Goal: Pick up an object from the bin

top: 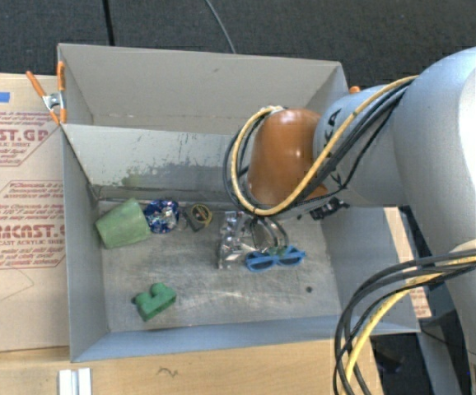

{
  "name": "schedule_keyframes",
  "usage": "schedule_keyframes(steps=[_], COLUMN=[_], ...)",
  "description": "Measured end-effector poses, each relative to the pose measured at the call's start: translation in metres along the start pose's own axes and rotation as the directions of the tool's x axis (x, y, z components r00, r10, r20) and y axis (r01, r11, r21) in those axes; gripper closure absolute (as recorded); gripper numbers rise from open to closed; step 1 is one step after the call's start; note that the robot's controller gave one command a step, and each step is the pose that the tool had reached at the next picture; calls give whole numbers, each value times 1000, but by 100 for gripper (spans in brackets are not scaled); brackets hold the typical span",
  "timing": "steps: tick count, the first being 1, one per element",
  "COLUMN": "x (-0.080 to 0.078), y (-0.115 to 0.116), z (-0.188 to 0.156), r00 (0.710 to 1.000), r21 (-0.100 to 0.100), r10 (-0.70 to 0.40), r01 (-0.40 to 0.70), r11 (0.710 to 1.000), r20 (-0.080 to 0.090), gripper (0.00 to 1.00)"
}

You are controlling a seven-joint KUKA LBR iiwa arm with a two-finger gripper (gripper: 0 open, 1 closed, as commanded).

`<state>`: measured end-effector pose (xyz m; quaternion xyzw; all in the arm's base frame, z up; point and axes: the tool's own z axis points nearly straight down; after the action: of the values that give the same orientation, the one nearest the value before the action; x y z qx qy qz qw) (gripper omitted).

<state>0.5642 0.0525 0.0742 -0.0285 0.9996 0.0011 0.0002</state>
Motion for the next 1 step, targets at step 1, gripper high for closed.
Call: schedule_keyframes(steps=[1], x=[0], y=[0], z=[0], r00=[1000], r21=[0], r10=[0], r01=[0], r11=[1000], r20=[0], gripper=[0])
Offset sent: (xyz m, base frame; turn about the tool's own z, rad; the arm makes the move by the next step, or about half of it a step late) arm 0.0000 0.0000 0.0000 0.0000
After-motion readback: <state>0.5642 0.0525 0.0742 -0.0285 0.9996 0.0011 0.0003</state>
